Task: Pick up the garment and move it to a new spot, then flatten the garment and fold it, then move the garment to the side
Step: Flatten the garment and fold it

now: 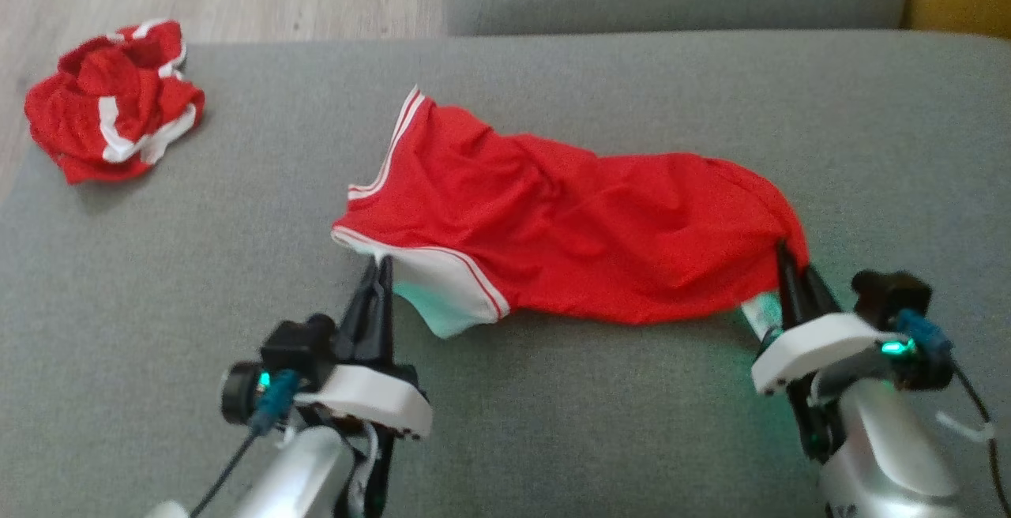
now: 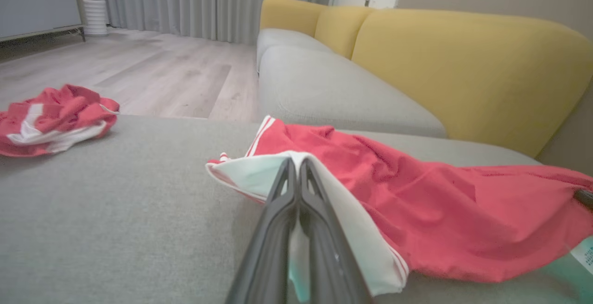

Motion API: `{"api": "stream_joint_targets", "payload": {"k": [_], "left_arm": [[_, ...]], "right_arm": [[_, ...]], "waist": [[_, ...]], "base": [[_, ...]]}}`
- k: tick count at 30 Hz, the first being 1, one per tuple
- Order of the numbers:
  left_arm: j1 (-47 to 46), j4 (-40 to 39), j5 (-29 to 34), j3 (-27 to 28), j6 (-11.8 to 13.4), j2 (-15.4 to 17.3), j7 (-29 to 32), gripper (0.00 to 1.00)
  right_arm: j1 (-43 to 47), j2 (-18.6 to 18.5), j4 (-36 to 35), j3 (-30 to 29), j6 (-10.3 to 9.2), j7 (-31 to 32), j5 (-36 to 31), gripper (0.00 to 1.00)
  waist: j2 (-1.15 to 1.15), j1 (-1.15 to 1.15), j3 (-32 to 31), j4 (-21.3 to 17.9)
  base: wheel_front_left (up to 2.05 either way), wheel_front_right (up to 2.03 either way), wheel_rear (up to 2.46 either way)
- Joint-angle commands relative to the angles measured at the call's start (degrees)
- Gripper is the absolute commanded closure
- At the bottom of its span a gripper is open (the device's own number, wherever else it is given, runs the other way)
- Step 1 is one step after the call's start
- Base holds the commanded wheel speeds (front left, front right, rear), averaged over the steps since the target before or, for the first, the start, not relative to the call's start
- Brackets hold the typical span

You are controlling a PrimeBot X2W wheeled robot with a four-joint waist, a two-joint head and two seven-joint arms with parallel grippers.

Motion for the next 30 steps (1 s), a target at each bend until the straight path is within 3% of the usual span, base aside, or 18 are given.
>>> {"api": "stream_joint_targets", "payload": {"k": [1,9,20,25,30], "left_arm": [[-0.7,-3.2,0.0,2.7,0.5,1.5,-0.6,1.00],[0.9,-22.1,-0.1,5.9,2.5,8.9,3.7,1.00],[-7.0,-47.4,1.6,11.2,3.3,19.3,14.5,1.00],[-13.6,-50.6,1.8,11.7,2.2,21.2,19.7,1.00],[-19.8,-46.5,1.0,9.9,-0.4,20.7,22.7,1.00]], "right_arm": [[-1.4,-0.2,-3.0,1.1,0.42,-0.9,0.4,1.00],[3.7,-0.2,-22.5,-2.6,0.42,0.8,0.2,1.00],[10.5,-0.2,-57.1,-5.1,0.42,11.5,0.0,1.00],[10.0,-0.2,-65.7,-5.7,0.42,16.8,-0.7,1.00],[6.5,-0.2,-65.7,-5.1,0.42,20.9,-1.0,1.00]], "waist": [[0.00,0.00,-1.5,-0.4],[0.00,0.00,-6.7,-1.2],[0.00,0.00,-8.7,-2.7],[0.00,0.00,-7.6,-3.5],[0.00,0.00,-4.6,-3.9]], "base": [[0.00,0.00,0.00],[0.00,0.00,0.00],[0.00,0.00,0.00],[0.00,0.00,0.00],[0.00,0.00,0.00]]}}
